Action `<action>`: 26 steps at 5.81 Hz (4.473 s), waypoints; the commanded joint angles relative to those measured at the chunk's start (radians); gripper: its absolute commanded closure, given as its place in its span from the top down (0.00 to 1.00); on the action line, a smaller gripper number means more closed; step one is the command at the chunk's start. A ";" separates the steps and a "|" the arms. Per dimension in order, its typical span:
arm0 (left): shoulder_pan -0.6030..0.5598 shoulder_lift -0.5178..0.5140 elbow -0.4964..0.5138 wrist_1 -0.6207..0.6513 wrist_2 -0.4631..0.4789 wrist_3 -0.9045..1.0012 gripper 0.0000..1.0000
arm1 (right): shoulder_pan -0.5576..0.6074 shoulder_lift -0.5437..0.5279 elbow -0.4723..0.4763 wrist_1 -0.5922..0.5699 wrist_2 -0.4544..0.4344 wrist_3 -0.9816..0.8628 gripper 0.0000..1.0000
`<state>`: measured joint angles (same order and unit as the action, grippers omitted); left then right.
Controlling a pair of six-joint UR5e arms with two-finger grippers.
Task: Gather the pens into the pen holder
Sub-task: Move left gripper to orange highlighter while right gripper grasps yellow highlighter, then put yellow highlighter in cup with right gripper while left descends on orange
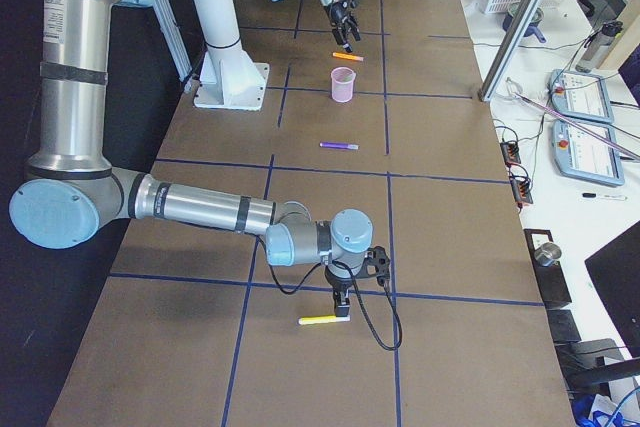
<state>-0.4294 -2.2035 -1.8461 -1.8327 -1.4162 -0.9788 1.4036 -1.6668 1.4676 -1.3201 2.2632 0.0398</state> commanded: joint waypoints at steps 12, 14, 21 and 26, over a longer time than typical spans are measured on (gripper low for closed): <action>-0.138 0.007 -0.002 0.247 -0.339 0.118 0.96 | -0.063 0.076 -0.237 0.010 -0.005 -0.029 0.19; -0.138 0.005 -0.002 0.247 -0.339 0.117 0.96 | -0.063 0.076 -0.221 0.012 0.005 -0.031 0.00; -0.138 0.152 -0.071 0.257 -0.372 0.120 0.98 | -0.298 -0.119 0.311 0.766 -0.131 0.806 0.00; -0.141 0.191 -0.157 0.421 -0.443 0.120 1.00 | -0.955 0.135 0.599 0.661 -0.959 1.106 0.00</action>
<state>-0.5713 -2.0133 -2.0018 -1.4148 -1.8547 -0.8590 0.5438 -1.5984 2.0523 -0.6062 1.4420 1.1348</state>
